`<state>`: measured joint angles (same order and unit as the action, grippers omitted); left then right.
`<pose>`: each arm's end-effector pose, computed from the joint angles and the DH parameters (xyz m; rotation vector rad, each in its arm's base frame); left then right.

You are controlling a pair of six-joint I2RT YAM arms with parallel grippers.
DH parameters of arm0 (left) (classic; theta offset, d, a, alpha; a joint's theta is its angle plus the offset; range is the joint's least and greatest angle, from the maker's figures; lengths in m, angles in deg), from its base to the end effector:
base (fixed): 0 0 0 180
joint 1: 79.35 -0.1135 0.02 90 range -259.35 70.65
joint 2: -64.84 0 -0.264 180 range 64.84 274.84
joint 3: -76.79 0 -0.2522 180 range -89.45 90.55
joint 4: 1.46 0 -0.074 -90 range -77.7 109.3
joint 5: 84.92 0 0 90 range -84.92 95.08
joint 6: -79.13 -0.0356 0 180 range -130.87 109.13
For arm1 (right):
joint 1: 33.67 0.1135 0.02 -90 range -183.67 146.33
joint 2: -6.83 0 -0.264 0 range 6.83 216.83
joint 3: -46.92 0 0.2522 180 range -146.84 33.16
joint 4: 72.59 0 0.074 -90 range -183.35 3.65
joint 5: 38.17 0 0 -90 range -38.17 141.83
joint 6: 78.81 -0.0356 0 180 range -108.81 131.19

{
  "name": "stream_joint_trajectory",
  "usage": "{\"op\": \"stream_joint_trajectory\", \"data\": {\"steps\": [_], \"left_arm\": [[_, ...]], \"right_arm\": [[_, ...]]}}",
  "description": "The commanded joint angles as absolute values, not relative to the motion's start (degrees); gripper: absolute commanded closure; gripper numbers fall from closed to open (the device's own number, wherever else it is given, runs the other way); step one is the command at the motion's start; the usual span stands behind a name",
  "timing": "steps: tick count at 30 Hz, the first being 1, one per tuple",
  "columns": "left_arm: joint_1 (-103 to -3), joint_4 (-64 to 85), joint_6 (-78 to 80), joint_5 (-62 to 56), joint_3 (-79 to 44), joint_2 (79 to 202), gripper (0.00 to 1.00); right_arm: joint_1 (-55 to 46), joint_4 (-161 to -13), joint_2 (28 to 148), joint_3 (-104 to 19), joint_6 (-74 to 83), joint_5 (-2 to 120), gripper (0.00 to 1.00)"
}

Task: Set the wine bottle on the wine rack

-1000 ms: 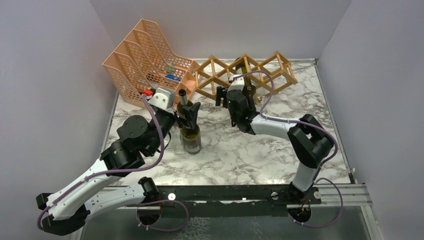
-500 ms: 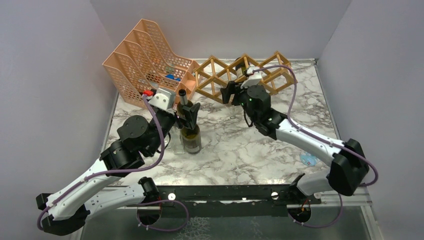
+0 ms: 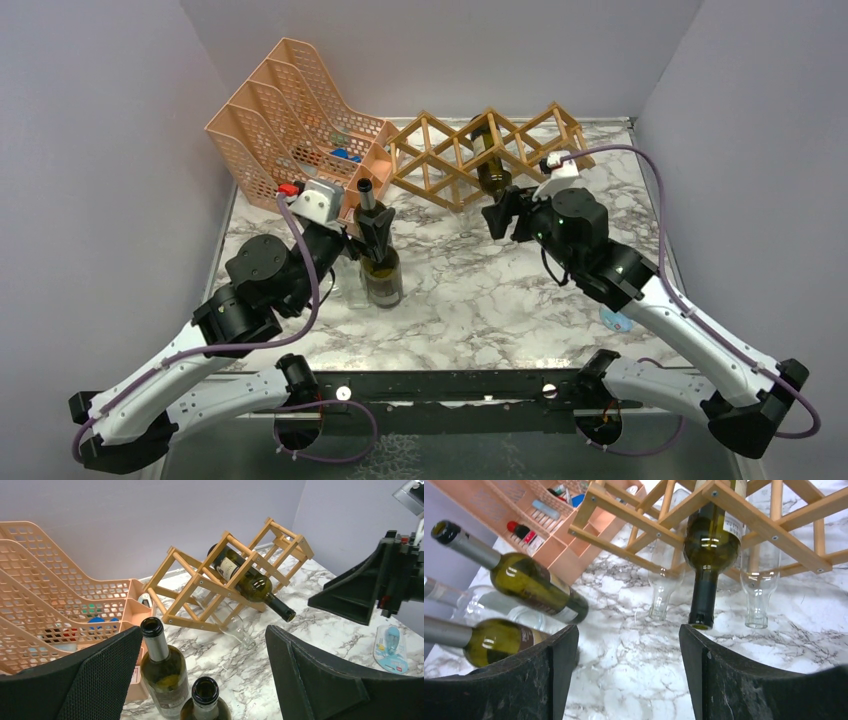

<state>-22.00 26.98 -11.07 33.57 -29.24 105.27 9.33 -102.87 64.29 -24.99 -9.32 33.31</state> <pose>0.0867 -0.1038 0.4334 0.3460 1.4677 -0.4358 0.1729 0.1458 0.3696 -0.1368 1.8542 0.4783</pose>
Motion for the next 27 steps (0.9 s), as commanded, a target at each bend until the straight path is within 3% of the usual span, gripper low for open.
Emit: {"op": "stream_joint_trajectory", "data": {"steps": [1,11,18,27], "left_arm": [[-22.0,27.2,-11.7,31.6,-29.9,105.6,0.01],[-22.0,21.8,-13.4,34.9,-28.1,107.6,0.01],[-22.0,20.0,-14.5,36.7,-24.1,106.3,0.02],[-22.0,17.6,-17.9,37.4,-23.0,102.9,0.02]], "right_arm": [[9.3,-111.1,62.9,-26.2,-6.3,43.8,0.24],[10.3,-98.4,67.7,-23.9,-0.3,74.6,0.30],[19.8,-85.2,73.9,-24.9,1.6,69.0,0.31],[22.1,-76.1,84.8,-31.0,3.4,67.7,0.31]]}}
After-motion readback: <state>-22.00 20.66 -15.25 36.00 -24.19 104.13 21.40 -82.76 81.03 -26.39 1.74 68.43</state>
